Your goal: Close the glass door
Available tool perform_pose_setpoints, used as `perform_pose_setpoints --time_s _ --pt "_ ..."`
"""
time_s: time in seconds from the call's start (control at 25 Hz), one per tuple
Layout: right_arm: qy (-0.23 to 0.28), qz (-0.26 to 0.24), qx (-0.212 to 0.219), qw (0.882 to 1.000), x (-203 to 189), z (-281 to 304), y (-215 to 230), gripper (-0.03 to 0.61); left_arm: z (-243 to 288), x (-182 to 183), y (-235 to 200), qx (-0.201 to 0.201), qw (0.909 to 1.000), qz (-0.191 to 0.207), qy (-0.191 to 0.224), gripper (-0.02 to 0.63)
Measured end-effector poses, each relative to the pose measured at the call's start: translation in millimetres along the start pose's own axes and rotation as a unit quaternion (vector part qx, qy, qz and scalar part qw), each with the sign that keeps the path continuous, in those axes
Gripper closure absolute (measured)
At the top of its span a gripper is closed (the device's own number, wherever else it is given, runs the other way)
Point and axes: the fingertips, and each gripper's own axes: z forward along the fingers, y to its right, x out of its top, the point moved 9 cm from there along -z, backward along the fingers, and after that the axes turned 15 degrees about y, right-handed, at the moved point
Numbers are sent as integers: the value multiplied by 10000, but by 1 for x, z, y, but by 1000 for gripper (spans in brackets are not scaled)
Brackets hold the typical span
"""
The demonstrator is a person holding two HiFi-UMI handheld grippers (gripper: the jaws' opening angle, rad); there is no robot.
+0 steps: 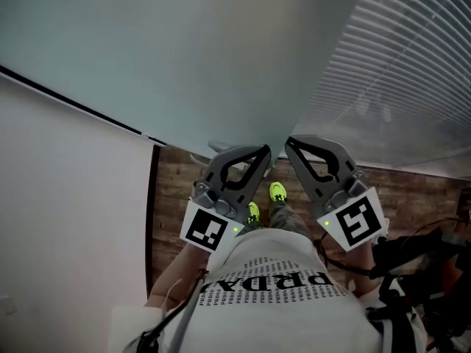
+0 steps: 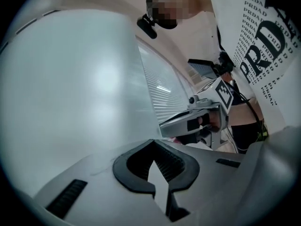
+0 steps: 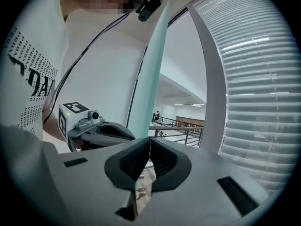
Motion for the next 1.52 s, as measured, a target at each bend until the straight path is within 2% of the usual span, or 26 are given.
perform_pose_setpoints --time_s 0.12,0.4,0.56,0.76,0.92,1.28,1.52 --pt "-171 148 -90 9997 -3 0 -1 580 -3 -10 -2 -100 9995 -291 -57 611" --pt "-82 448 -214 9987 -4 0 -1 580 -6 -18 -16 -114 9996 -228 -107 611" --pt "-26 345 -274 9990 -3 0 0 580 9 -27 -19 -220 9995 -237 -13 611" --pt "2 172 -294 9994 -4 1 -3 580 30 -41 -18 -94 9983 -580 26 611" --pt "-2 24 -268 9996 -7 0 -5 580 46 -50 -21 -129 9983 -552 165 611" --pt "-153 161 -468 9987 -11 4 -5 580 64 -60 -32 -36 9987 -505 94 611" --pt "-112 190 -388 9990 -10 8 -7 580 60 -59 -30 72 9990 -387 210 611"
